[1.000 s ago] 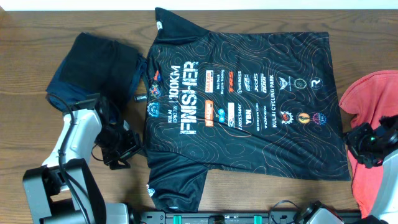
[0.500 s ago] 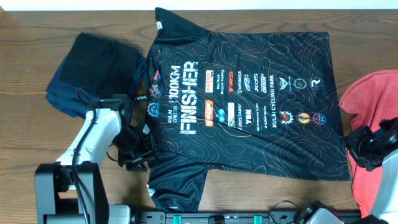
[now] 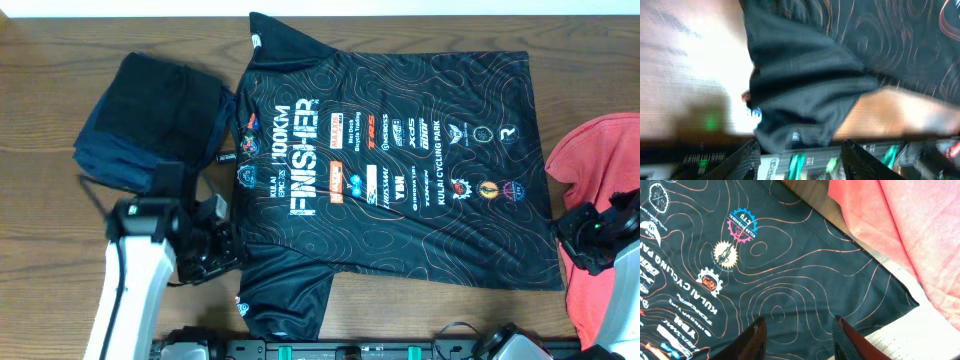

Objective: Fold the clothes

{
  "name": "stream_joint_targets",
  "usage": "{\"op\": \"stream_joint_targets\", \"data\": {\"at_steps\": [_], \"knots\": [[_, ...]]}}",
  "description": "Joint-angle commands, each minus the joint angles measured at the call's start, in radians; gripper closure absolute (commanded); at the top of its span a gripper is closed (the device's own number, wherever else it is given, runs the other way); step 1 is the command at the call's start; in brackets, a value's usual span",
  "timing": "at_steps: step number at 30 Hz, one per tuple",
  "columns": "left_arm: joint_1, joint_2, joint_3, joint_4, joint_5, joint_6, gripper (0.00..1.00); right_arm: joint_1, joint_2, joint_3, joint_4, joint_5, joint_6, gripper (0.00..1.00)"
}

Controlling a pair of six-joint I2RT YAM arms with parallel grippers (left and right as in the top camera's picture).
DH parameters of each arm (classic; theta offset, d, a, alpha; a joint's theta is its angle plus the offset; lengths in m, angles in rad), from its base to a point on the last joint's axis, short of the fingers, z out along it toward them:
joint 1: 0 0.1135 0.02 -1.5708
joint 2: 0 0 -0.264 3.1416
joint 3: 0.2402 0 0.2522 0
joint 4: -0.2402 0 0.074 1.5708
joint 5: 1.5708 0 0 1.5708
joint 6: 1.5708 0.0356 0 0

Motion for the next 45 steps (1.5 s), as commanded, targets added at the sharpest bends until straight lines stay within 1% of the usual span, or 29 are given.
{"op": "stream_joint_targets", "data": {"at_steps": [1, 5, 8, 13, 16, 17, 19, 21, 22, 24, 27, 31, 34, 36, 38, 40, 43, 45], "knots": [[-0.006, -0.030, -0.098, 0.048, -0.047, -0.109, 0.42, -0.007, 0.005, -0.006, 0.005, 0.007, -0.010, 0.59], [-0.028, 0.015, -0.251, 0.181, -0.050, -0.169, 0.41, -0.007, 0.005, -0.006, 0.010, 0.008, -0.010, 0.59], [-0.039, 0.080, -0.327, 0.264, -0.049, -0.217, 0.41, -0.007, 0.005, -0.006, 0.014, 0.007, -0.010, 0.59], [-0.061, 0.172, -0.345, 0.341, -0.034, -0.216, 0.41, -0.007, 0.005, -0.006, 0.013, 0.008, -0.010, 0.59], [-0.096, 0.220, -0.345, 0.370, -0.031, -0.228, 0.42, -0.007, 0.005, -0.006, 0.014, 0.008, -0.010, 0.59], [-0.108, 0.235, -0.345, 0.383, -0.031, -0.232, 0.44, -0.007, 0.005, -0.006, 0.015, 0.008, -0.010, 0.59], [-0.126, 0.261, -0.345, 0.405, -0.031, -0.243, 0.65, -0.007, 0.005, -0.006, 0.017, 0.008, -0.010, 0.59], [-0.135, 0.282, -0.345, 0.417, -0.028, -0.247, 0.78, -0.007, 0.005, -0.006, 0.016, 0.008, -0.010, 0.59], [-0.135, 0.285, -0.345, 0.417, -0.019, -0.246, 0.86, -0.007, 0.005, -0.006, 0.016, 0.009, -0.010, 0.59], [-0.135, 0.283, -0.342, 0.413, 0.000, -0.246, 0.94, -0.007, 0.005, -0.006, 0.016, 0.015, -0.010, 0.59], [-0.135, 0.272, -0.300, 0.358, -0.001, -0.245, 0.94, -0.007, 0.005, -0.006, 0.016, 0.016, -0.010, 0.58], [-0.135, 0.239, -0.189, 0.259, -0.034, -0.209, 0.94, -0.007, 0.007, -0.006, 0.013, 0.045, -0.009, 0.57], [-0.135, 0.217, -0.096, 0.188, -0.093, -0.198, 0.94, -0.007, 0.022, -0.013, 0.009, 0.051, -0.006, 0.53], [-0.135, 0.206, -0.054, 0.166, -0.103, -0.177, 0.94, -0.008, 0.042, -0.031, -0.012, 0.103, 0.051, 0.48], [-0.135, 0.198, -0.040, 0.157, -0.102, -0.178, 0.94, -0.016, 0.068, -0.059, -0.008, 0.151, 0.086, 0.44], [-0.135, 0.195, -0.040, 0.153, -0.103, -0.178, 0.94, -0.036, 0.101, -0.091, 0.011, 0.172, 0.108, 0.42], [-0.135, 0.195, -0.040, 0.145, -0.103, -0.177, 0.94, -0.078, 0.160, -0.136, 0.052, 0.172, 0.114, 0.42], [-0.135, 0.195, -0.040, 0.142, -0.103, -0.177, 0.94, -0.110, 0.200, -0.155, 0.085, 0.171, 0.115, 0.46]]}}
